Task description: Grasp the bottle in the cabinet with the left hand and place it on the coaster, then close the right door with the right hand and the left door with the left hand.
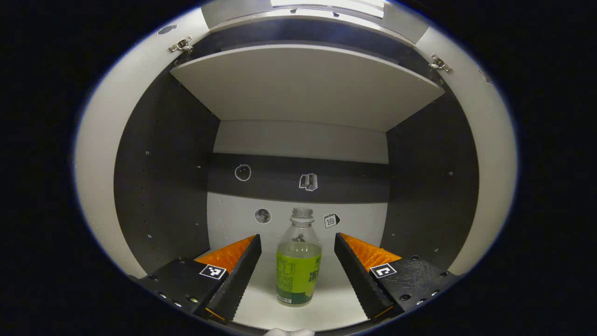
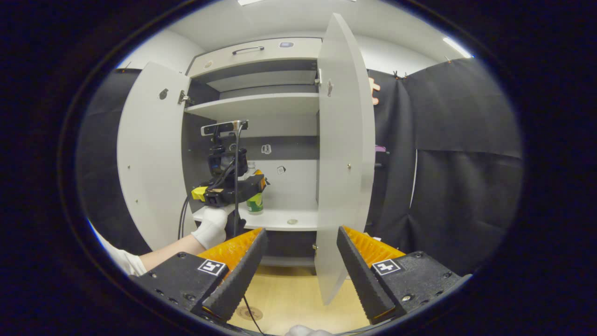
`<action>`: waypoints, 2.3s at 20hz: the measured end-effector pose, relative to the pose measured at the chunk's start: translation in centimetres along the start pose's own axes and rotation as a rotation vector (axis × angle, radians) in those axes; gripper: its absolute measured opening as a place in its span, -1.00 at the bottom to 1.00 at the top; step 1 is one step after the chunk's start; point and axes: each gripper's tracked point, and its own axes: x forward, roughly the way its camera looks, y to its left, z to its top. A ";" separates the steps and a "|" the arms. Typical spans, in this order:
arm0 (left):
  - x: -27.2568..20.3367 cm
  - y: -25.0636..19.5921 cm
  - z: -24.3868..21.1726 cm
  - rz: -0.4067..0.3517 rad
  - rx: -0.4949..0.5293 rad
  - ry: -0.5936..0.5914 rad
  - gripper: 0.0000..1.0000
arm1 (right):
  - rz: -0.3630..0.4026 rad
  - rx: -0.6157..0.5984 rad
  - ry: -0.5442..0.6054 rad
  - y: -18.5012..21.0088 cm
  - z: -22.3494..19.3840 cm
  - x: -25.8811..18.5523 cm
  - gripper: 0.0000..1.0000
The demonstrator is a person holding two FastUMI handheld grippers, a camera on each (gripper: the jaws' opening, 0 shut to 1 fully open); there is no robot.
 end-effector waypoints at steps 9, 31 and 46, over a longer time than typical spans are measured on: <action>3.4 -1.1 -4.1 -0.001 0.039 0.098 0.89 | -0.011 0.006 0.057 -0.7 -1.6 1.0 0.98; -23.8 0.9 0.1 -0.131 0.030 0.054 0.48 | 0.096 0.031 0.026 -0.2 -4.1 -1.2 0.98; -36.6 0.4 -12.5 -0.286 0.031 0.094 0.48 | 0.017 0.041 0.060 -4.2 -6.9 -2.9 0.99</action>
